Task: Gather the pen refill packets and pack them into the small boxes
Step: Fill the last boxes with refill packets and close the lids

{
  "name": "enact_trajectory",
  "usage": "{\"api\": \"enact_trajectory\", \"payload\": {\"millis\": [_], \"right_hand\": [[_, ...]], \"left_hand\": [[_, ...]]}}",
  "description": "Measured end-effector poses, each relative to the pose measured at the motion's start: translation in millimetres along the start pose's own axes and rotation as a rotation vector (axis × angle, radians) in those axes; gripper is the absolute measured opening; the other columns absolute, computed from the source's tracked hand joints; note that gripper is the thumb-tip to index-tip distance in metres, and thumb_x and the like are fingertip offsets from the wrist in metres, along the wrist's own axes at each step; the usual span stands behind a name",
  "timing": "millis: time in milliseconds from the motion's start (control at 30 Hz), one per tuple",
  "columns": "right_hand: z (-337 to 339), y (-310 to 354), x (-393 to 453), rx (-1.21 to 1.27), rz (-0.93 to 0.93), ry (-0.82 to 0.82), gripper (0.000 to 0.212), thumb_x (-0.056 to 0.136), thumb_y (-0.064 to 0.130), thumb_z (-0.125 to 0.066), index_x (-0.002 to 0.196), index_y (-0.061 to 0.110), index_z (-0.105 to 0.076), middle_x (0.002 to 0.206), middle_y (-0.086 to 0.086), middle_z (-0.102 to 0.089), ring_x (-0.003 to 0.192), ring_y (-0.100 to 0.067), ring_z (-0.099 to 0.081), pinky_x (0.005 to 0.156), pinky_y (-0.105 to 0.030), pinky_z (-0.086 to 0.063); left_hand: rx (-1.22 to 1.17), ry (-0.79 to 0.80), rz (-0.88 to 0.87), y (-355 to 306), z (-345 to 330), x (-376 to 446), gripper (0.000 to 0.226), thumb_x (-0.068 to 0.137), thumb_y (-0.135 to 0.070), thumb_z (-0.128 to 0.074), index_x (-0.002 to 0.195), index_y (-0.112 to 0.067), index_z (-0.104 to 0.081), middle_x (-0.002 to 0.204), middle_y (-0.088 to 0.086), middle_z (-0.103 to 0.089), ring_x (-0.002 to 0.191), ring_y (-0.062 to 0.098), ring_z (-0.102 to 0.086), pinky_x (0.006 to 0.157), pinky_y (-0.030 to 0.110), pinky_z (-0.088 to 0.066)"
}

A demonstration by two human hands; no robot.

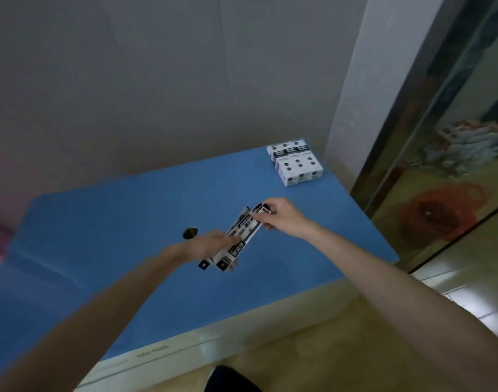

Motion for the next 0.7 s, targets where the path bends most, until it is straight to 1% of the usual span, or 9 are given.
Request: {"api": "enact_trajectory", "payload": {"millis": [33,100,233,333,400,467,533,600,700], "right_hand": [[18,-5,-6,0.065,-0.021,-0.035,0.023,0.093,0.021,-0.077,0.106,0.004,-0.070,0.083,-0.006,-0.073,0.067,-0.009,-0.068,0.063,-0.025,-0.056],[51,-12,-15,0.166,-0.051,-0.100,0.030,0.091,0.017,-0.078,0.116,0.003,-0.068,0.084,-0.005,-0.075,0.064,-0.007,-0.067,0.061,-0.020,-0.054],[99,-29,-23,0.310,-0.048,-0.215,0.031,0.093,0.013,-0.076,0.122,0.005,-0.068,0.089,-0.012,-0.074,0.065,-0.013,-0.064,0.060,-0.018,-0.054],[129,-48,-20,0.346,-0.027,-0.255,0.035,0.094,0.014,-0.075,0.127,0.006,-0.066,0.098,-0.021,-0.076,0.077,-0.022,-0.069,0.067,-0.024,-0.060],[151,-65,-13,0.324,-0.025,-0.253,0.039,0.094,0.018,-0.074,0.131,0.009,-0.064,0.100,-0.020,-0.077,0.086,-0.027,-0.073,0.077,-0.034,-0.062],[179,-82,-6,0.257,-0.041,-0.255,0.042,0.095,0.023,-0.073,0.134,0.013,-0.062,0.092,-0.013,-0.078,0.078,-0.020,-0.073,0.072,-0.031,-0.059],[208,-96,-2,0.191,-0.070,-0.261,0.036,0.096,0.024,-0.072,0.130,0.014,-0.066,0.080,-0.004,-0.074,0.066,-0.010,-0.066,0.062,-0.023,-0.051],[235,-107,3,0.168,-0.101,-0.255,0.020,0.096,0.021,-0.072,0.115,0.014,-0.075,0.071,0.006,-0.071,0.063,-0.007,-0.062,0.059,-0.022,-0.046],[275,-115,13,0.165,-0.115,-0.248,0.010,0.095,0.019,-0.074,0.100,0.012,-0.078,0.065,0.007,-0.070,0.059,-0.005,-0.060,0.057,-0.024,-0.044]], "left_hand": [[-0.064,0.027,-0.024,-14,-13,6,0.045,0.109,-0.043,-0.043,0.113,-0.003,-0.061,0.102,0.016,-0.078,0.089,0.029,-0.076,0.079,0.041,-0.062],[-0.190,0.054,-0.057,-38,-35,18,0.038,0.110,-0.038,-0.042,0.122,-0.004,-0.055,0.109,0.018,-0.076,0.086,0.030,-0.074,0.074,0.037,-0.060],[-0.407,0.049,-0.036,-75,-66,50,0.039,0.109,-0.033,-0.046,0.124,0.000,-0.061,0.095,0.014,-0.075,0.076,0.026,-0.072,0.074,0.036,-0.060],[-0.580,0.061,-0.038,-99,-87,80,0.035,0.107,-0.029,-0.050,0.120,0.000,-0.062,0.104,0.016,-0.075,0.081,0.024,-0.073,0.078,0.035,-0.062],[-0.633,0.049,-0.060,-112,-96,104,0.031,0.106,-0.027,-0.053,0.119,-0.001,-0.064,0.108,0.015,-0.075,0.079,0.022,-0.072,0.073,0.032,-0.061],[-0.654,0.006,-0.076,-125,-102,129,0.032,0.104,-0.027,-0.057,0.124,-0.002,-0.064,0.107,0.012,-0.076,0.071,0.018,-0.069,0.065,0.028,-0.057],[-0.705,-0.063,-0.078,-138,-104,154,0.033,0.103,-0.027,-0.059,0.128,-0.005,-0.061,0.103,0.011,-0.076,0.064,0.015,-0.063,0.056,0.024,-0.054],[-0.741,-0.113,-0.088,-151,-103,178,0.033,0.102,-0.030,-0.061,0.127,-0.008,-0.060,0.099,0.013,-0.075,0.060,0.015,-0.058,0.049,0.022,-0.049],[-0.733,-0.151,-0.089,-173,-96,212,0.035,0.099,-0.034,-0.063,0.118,-0.005,-0.062,0.094,0.014,-0.075,0.055,0.014,-0.055,0.044,0.020,-0.042]]}}
Point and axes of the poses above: each hand's wrist, its own x-axis towards the middle knuckle, its own z-axis out of the back of the hand, y = z × x, the point moved 7 cm from there along x, towards the middle knuckle
